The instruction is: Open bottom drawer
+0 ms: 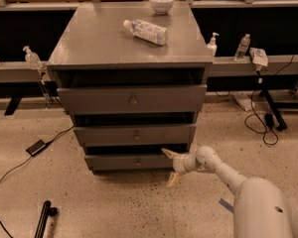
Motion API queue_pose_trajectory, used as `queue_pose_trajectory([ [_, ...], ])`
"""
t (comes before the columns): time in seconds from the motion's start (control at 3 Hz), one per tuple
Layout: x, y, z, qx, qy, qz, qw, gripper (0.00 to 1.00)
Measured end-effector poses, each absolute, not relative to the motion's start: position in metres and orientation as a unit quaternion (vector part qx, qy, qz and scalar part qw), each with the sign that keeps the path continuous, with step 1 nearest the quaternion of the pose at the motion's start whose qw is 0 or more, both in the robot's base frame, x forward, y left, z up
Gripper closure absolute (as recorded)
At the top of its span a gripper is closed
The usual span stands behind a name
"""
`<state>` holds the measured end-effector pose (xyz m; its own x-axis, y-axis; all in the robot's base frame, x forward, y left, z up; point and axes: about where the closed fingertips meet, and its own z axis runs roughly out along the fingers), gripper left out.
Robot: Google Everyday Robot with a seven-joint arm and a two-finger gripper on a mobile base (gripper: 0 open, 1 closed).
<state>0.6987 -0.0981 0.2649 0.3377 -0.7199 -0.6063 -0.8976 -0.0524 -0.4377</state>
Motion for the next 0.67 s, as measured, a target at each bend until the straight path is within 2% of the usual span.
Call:
queue_pose_trajectory([
  [0.67, 0.717, -0.110, 0.224, -0.723, 0.595, 0.096, 0.338, 0.00],
])
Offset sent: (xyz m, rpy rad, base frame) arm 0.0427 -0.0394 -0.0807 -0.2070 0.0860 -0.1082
